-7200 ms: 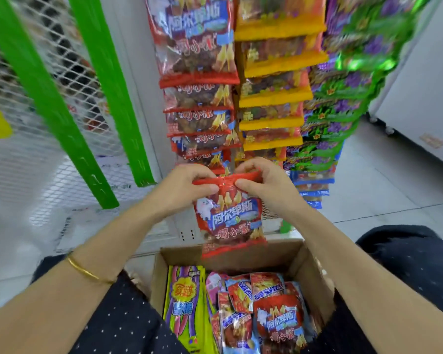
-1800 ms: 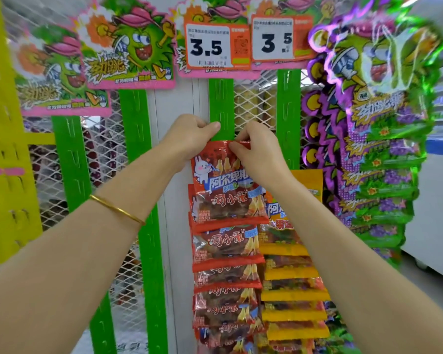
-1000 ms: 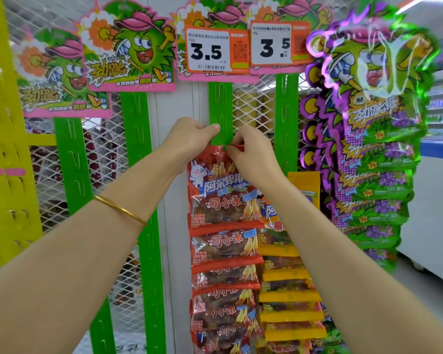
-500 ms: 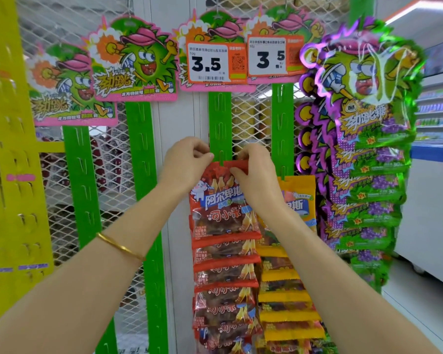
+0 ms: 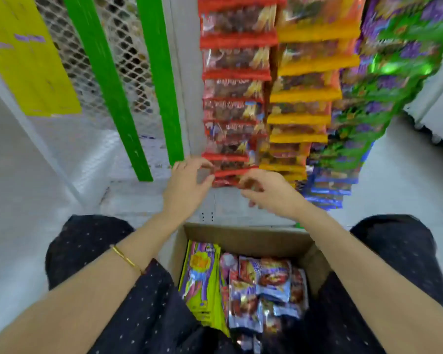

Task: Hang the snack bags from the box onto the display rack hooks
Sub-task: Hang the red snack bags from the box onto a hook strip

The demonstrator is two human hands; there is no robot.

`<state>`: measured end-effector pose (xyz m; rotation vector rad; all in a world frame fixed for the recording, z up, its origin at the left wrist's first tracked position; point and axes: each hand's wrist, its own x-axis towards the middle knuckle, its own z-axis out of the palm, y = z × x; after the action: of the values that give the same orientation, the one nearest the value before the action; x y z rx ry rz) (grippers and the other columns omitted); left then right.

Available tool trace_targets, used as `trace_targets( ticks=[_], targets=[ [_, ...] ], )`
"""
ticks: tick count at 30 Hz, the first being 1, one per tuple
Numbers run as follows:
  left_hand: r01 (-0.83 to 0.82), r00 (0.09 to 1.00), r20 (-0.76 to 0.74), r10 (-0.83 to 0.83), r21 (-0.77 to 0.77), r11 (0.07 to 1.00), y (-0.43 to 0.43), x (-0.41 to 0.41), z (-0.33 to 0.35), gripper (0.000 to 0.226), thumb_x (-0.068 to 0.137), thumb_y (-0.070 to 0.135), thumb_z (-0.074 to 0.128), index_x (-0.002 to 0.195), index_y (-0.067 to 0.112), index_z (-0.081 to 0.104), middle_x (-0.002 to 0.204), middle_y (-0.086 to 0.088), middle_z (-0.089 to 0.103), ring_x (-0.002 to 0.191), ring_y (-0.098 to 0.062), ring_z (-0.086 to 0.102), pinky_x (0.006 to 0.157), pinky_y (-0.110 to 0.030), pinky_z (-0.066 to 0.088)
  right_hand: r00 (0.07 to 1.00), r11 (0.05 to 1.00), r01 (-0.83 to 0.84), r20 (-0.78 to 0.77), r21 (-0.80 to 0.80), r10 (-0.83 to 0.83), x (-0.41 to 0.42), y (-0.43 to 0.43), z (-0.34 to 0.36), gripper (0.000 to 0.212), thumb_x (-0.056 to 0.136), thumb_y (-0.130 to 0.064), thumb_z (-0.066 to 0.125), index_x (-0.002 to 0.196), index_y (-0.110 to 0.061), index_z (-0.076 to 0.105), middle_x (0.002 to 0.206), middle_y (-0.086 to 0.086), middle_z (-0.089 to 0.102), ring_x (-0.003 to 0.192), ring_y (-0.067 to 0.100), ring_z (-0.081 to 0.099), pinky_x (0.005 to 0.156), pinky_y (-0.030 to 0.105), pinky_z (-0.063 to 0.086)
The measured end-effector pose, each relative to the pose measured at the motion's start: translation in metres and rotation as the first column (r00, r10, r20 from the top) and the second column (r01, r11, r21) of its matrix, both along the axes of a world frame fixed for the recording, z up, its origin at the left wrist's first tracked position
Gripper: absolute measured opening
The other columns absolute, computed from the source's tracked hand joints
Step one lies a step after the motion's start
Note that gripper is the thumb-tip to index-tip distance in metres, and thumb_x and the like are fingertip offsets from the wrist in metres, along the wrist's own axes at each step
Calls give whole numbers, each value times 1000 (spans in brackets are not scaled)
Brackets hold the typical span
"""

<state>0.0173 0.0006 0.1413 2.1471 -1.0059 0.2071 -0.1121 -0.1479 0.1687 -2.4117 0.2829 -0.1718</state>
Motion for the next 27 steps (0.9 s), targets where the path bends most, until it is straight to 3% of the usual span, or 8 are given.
trace_targets(
  ticks=[2, 4, 7, 11, 14, 16, 19, 27],
  targets=[
    [21, 995, -102, -6, 143, 990, 9, 4, -49, 23, 75, 22, 61, 96, 15, 66, 99, -7, 67, 98, -30, 59, 90, -41, 44, 984, 998, 29, -178, 63, -17, -13, -3, -61, 12, 89, -14, 60, 100, -9, 60, 75, -4, 58, 67, 14, 56, 62, 27, 45],
    [57, 985, -170, -15, 242, 969, 17, 8, -86, 23, 76, 20, 64, 97, 11, 67, 101, -10, 68, 101, -32, 60, 93, -42, 44, 958, 998, 41, -285, 49, -25, -21, -5, -109, 19, 89, -16, 61, 104, -3, 61, 87, 4, 59, 81, 19, 57, 72, 28, 42],
    [7, 980, -185, 70, 388, 921, 33, 14, -127, 29, 80, 21, 66, 108, 12, 65, 113, -9, 65, 110, -29, 55, 97, -39, 38, 898, 997, 48, -439, 62, -16, -15, 0, -153, 21, 90, -20, 59, 104, -4, 59, 92, 5, 58, 79, 21, 60, 69, 29, 48],
    [-76, 963, -158, 217, 615, 785, 57, 16, -162, 48, 86, 29, 61, 127, 9, 48, 126, -16, 53, 119, -34, 44, 99, -42, 35, 832, 975, 125, -555, 183, -3, 5, 12, -192, 15, 92, -14, 56, 103, -4, 58, 82, 10, 61, 76, 27, 62, 61, 36, 53],
    [-70, 960, -128, 250, 752, 656, 69, 7, -177, 54, 91, 33, 55, 134, 7, 36, 132, -15, 46, 123, -33, 39, 98, -41, 38, 762, 986, 153, -644, 72, -71, 1, 8, -226, 16, 91, -9, 54, 103, -1, 60, 92, 14, 64, 88, 31, 63, 74, 39, 52],
    [-83, 961, -107, 255, 769, 634, 74, 3, -186, 53, 92, 30, 54, 136, 8, 34, 131, -13, 46, 122, -31, 40, 94, -40, 40, 717, 990, 138, -688, -12, -109, -8, 1, -249, 20, 90, -11, 54, 106, 0, 61, 109, 18, 63, 100, 31, 59, 85, 38, 47],
    [-139, 955, -75, 288, 742, 655, 79, 6, -192, 49, 91, 17, 53, 136, 8, 36, 128, -13, 49, 119, -32, 43, 90, -41, 41, 685, 993, 114, -721, -40, -108, -14, -1, -271, 26, 90, -12, 54, 114, -3, 57, 116, 18, 59, 105, 30, 56, 86, 36, 45],
    [-297, 883, 16, 468, 791, 535, 110, 24, -187, 44, 87, 4, 49, 129, 9, 38, 128, -12, 50, 121, -33, 41, 89, -43, 39, 788, 992, 85, -602, -98, -127, -9, 1, -286, 29, 88, -10, 57, 117, -12, 58, 124, 9, 57, 111, 27, 55, 91, 33, 44]
  ],
)
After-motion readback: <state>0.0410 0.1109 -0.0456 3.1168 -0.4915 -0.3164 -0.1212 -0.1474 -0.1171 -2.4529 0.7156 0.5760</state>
